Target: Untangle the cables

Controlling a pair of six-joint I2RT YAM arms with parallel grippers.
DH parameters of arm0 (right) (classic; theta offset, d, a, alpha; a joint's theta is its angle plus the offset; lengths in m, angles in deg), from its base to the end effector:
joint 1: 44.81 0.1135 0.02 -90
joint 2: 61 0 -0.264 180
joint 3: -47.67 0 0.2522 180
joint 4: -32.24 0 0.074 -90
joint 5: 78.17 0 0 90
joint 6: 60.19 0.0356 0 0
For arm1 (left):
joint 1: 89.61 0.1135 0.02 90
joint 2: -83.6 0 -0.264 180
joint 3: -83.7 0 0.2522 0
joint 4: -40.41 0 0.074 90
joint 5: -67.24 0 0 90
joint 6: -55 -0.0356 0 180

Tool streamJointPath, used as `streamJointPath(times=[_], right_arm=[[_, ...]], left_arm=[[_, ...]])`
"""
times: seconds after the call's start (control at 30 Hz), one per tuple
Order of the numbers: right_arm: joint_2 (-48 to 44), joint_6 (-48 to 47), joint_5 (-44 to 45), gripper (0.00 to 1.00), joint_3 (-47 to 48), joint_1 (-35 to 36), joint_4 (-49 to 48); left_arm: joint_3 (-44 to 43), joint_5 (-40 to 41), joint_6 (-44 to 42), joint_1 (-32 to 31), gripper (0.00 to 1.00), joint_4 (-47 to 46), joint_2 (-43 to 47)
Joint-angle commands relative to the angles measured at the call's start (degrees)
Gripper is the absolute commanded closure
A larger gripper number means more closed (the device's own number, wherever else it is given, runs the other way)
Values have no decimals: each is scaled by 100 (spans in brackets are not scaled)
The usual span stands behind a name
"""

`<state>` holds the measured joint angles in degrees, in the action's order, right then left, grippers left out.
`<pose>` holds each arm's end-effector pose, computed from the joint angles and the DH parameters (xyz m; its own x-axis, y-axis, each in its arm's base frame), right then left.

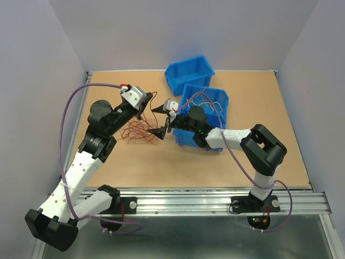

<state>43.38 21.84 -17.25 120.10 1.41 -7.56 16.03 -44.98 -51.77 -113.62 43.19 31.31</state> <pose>0.2668 0.3034 0.2501 0.2273 0.0620 -0.9719 -0.9417 0.2682 -0.2031 0.1828 -0.0961 0.4126 0.3967 0.1157 -0.9106 0.6260 0.6915 0.3606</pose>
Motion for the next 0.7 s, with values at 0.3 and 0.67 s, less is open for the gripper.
streamJointPath(times=[0.3,0.67], right_arm=[[364,-117,279,0,742,28,381],[39,-91,165,2,452,28,215]], left_arm=[[-111,-450,69,-16,100,8,369],[-102,112,165,-16,100,-35,369]])
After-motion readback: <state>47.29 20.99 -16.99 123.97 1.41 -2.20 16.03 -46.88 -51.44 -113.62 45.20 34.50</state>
